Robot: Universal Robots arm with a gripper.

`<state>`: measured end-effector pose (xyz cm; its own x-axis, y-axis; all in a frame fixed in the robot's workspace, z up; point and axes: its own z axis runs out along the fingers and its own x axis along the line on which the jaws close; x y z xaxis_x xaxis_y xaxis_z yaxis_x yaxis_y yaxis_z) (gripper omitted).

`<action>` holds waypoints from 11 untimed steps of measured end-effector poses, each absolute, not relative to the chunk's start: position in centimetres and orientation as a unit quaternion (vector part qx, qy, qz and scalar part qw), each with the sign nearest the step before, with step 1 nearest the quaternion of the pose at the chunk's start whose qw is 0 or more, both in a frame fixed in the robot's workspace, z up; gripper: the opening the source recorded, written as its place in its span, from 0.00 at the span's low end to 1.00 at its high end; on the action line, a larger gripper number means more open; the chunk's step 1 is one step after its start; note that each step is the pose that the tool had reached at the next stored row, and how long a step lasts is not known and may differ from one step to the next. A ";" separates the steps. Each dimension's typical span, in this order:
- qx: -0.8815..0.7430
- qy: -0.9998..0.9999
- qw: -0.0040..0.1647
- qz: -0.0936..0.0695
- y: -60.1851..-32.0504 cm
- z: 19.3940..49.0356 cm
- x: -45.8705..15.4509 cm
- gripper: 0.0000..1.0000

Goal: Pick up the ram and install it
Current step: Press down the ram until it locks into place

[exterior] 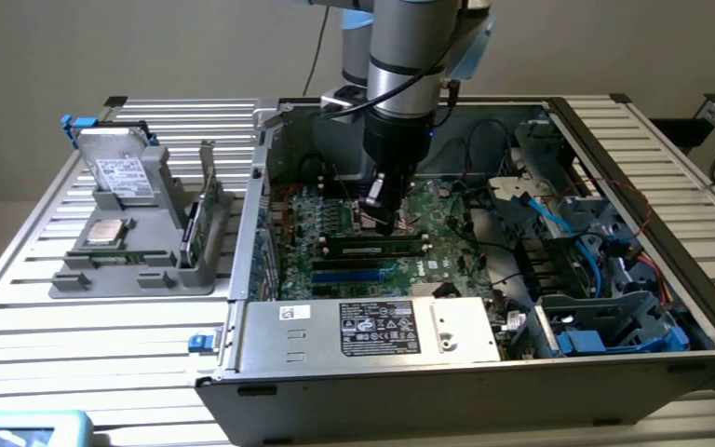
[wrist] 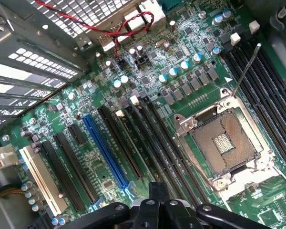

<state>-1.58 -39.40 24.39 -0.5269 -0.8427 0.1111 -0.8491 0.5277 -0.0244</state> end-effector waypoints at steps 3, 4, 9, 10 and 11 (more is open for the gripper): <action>0.471 -0.880 0.043 0.039 -39.4 24.4 -1.6 0.11; 0.466 -0.883 0.043 0.039 -39.4 24.4 -1.6 0.11; 0.443 -0.895 0.042 0.040 -39.4 24.4 -1.6 0.11; 0.438 -0.897 0.042 0.040 -39.4 24.4 -1.6 0.11; 0.434 -0.899 0.042 0.040 -39.4 24.4 -1.6 0.11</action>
<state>-1.58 -39.39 24.39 -0.6204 -0.7765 0.1102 -0.7832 0.6207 -0.0362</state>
